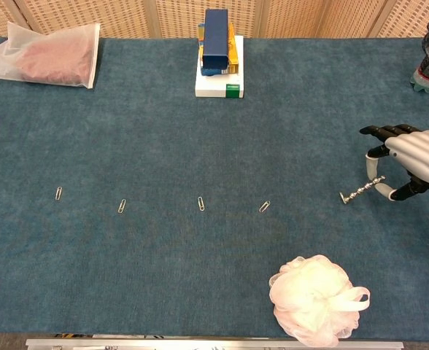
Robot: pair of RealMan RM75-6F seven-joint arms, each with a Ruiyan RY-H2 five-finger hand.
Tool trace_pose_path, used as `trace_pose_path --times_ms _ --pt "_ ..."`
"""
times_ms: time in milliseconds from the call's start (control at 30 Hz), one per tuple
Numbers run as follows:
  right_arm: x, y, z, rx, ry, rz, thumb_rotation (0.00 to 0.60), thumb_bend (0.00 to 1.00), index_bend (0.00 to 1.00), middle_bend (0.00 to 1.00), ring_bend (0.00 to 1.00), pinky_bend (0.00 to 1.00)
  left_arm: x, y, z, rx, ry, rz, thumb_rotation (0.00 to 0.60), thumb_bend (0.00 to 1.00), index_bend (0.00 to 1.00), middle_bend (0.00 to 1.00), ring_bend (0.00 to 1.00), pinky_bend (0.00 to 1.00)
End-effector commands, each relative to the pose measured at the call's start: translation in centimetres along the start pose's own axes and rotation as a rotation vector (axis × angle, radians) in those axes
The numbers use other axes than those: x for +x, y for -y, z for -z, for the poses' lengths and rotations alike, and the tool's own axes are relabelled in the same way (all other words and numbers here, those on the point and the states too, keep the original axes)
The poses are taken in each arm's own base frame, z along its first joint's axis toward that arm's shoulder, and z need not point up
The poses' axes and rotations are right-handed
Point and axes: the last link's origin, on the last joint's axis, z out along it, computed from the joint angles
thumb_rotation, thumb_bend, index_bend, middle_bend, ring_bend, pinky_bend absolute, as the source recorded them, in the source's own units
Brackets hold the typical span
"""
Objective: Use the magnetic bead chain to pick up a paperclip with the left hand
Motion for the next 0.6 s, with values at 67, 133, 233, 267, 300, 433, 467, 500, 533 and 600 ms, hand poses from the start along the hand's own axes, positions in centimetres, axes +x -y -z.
trace_pose_path --times_ms 67,133,233,267,300,433,467,500,533,600 --pt "-0.1 0.1 -0.4 0.001 0.0 -0.007 0.6 0.37 0.59 0.05 0.0 0.0 0.0 0.1 0.0 0.002 0.002 0.0 0.6 0.29 0.57 0.35 0.3 0.47" --pt "-0.1 0.3 -0.7 0.006 -0.002 -0.011 0.6 0.37 0.59 0.05 0.0 0.0 -0.1 0.1 0.1 0.004 0.003 0.001 0.6 0.29 0.57 0.35 0.3 0.47" --pt "0.1 0.7 -0.9 0.018 -0.01 -0.021 0.6 0.37 0.59 0.05 0.0 0.0 -0.1 0.2 0.1 0.005 0.003 0.004 0.6 0.29 0.57 0.35 0.3 0.47" --pt "0.2 0.8 -0.9 0.022 -0.014 -0.024 0.6 0.37 0.59 0.05 0.0 0.0 -0.1 0.2 0.2 0.006 0.003 0.004 0.6 0.29 0.57 0.35 0.3 0.47" --pt "0.5 1.0 -1.0 0.029 -0.02 -0.03 0.6 0.37 0.59 0.05 0.0 0.0 0.0 0.2 0.2 0.007 0.002 0.003 0.6 0.29 0.57 0.35 0.3 0.47" --pt "1.2 1.6 -1.2 0.049 -0.039 -0.049 0.6 0.37 0.59 0.05 0.0 0.0 0.2 0.3 0.2 0.003 0.003 -0.003 0.6 0.29 0.57 0.35 0.3 0.47" --pt "1.4 1.8 -1.3 0.054 -0.042 -0.055 0.6 0.37 0.59 0.05 0.0 0.0 0.2 0.2 0.2 0.001 0.002 -0.007 0.6 0.29 0.57 0.35 0.3 0.47" --pt "1.5 2.0 -1.4 0.059 -0.045 -0.059 0.6 0.37 0.59 0.05 0.0 0.0 0.3 0.2 0.2 -0.002 0.001 -0.008 0.6 0.29 0.57 0.35 0.3 0.47" --pt "1.8 2.2 -1.6 0.066 -0.051 -0.063 0.6 0.37 0.59 0.05 0.0 0.0 0.4 0.2 0.2 -0.004 0.0 -0.009 0.6 0.29 0.57 0.35 0.3 0.47" --pt "2.3 2.6 -1.9 0.076 -0.065 -0.068 0.6 0.37 0.59 0.05 0.0 0.0 0.5 0.2 0.2 -0.008 0.0 -0.01 0.6 0.29 0.57 0.35 0.3 0.47"
